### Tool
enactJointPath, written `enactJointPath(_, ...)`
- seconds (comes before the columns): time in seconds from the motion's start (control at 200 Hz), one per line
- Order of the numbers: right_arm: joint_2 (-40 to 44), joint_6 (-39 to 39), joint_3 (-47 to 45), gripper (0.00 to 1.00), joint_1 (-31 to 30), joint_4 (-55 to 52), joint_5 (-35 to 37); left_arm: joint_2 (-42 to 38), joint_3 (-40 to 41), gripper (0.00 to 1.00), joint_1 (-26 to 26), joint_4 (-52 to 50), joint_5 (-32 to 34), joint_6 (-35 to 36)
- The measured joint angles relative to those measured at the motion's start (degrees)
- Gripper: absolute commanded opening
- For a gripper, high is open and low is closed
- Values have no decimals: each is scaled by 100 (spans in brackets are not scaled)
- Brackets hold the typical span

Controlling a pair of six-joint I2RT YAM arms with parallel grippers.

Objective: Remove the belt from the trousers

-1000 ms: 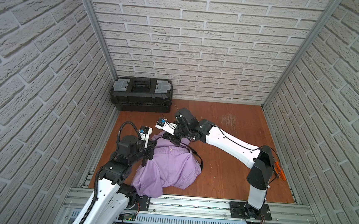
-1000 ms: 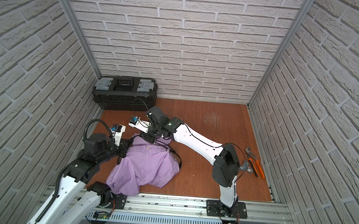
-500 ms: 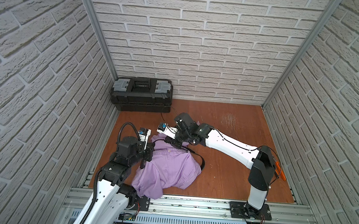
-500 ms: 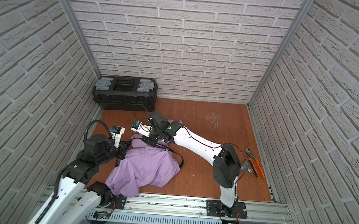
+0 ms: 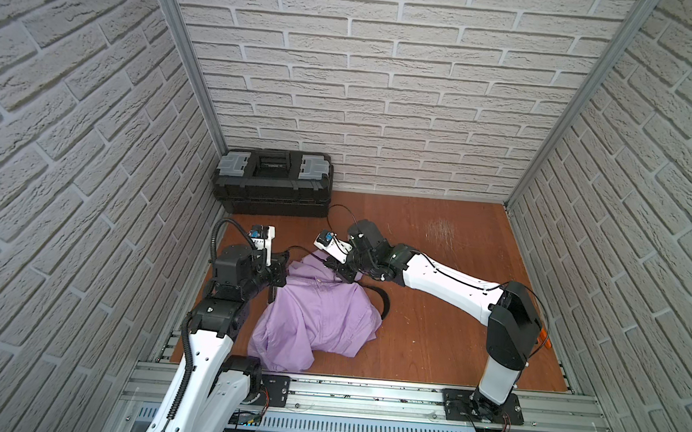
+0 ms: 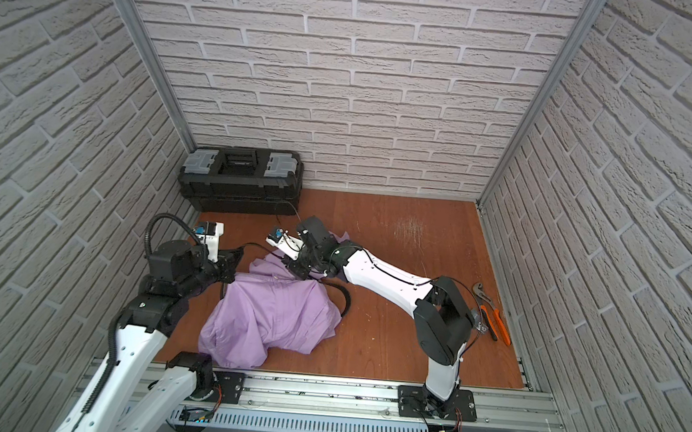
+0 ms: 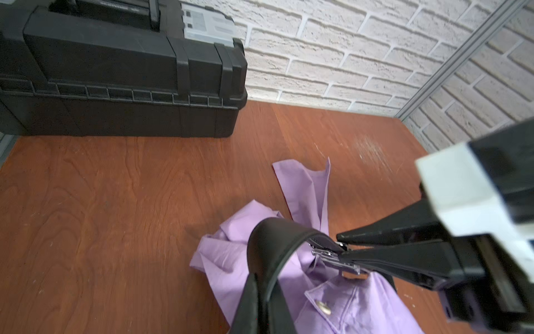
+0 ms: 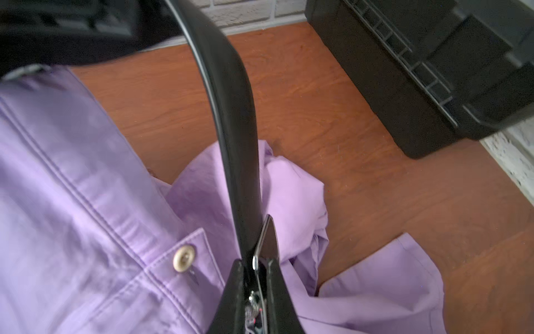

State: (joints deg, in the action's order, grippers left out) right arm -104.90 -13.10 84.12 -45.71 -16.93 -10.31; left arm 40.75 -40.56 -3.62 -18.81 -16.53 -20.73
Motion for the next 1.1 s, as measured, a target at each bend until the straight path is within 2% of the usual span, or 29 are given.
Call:
enactJointPath(0.22,0,348,-214,8,372,219,11,243,50,0,553,1257,-457,-892)
enactJointPath(0.37,0,551,-273,7,457,409,17,520,131,0,713,1856,-634,-1366)
enactJointPath(0.665,0,1231,-682,7,901,581,96,470,365,0,1056,2863,-597,-2245)
enactJointPath(0.79,0,1373,-822,8,1117,505,140,514,348,0,1106,2994,-522,-2387)
enactJointPath(0.935,2,1460,-824,22,1187,444,208,614,208,0,1051,2623,-247,-2181)
enactJointPath(1.045,42,1665,-817,42,1191,455,282,695,201,0,920,2380,13,-2037)
enactJointPath(1.1,136,1847,-817,48,1193,474,299,791,201,0,833,2258,184,-2006)
